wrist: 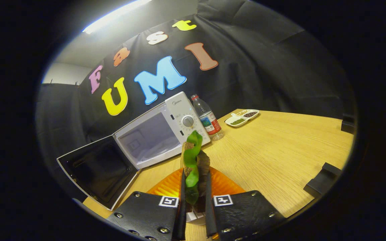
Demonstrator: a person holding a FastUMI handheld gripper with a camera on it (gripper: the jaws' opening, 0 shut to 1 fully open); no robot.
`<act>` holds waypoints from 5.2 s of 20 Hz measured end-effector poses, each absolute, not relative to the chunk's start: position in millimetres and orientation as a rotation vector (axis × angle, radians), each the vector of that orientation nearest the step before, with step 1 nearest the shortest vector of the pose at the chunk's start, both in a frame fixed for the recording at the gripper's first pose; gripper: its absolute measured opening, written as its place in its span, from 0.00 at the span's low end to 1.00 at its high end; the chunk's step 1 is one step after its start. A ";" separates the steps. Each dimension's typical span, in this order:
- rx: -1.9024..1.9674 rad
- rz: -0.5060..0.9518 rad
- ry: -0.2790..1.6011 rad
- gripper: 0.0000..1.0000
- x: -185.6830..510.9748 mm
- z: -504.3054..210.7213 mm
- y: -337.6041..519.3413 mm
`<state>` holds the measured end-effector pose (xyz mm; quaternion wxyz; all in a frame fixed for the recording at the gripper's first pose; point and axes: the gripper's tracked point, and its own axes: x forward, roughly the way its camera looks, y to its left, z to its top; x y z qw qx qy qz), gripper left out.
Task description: Open the microwave, put the food inside, and close the microwave door.
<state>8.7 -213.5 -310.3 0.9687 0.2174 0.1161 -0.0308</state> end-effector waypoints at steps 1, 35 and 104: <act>0.435 -0.058 0.232 0.23 7.4 -307.3 -210.6; 0.401 0.089 0.253 0.23 265.4 -267.0 -22.1; -0.043 0.683 0.176 0.14 -37.0 -260.3 230.6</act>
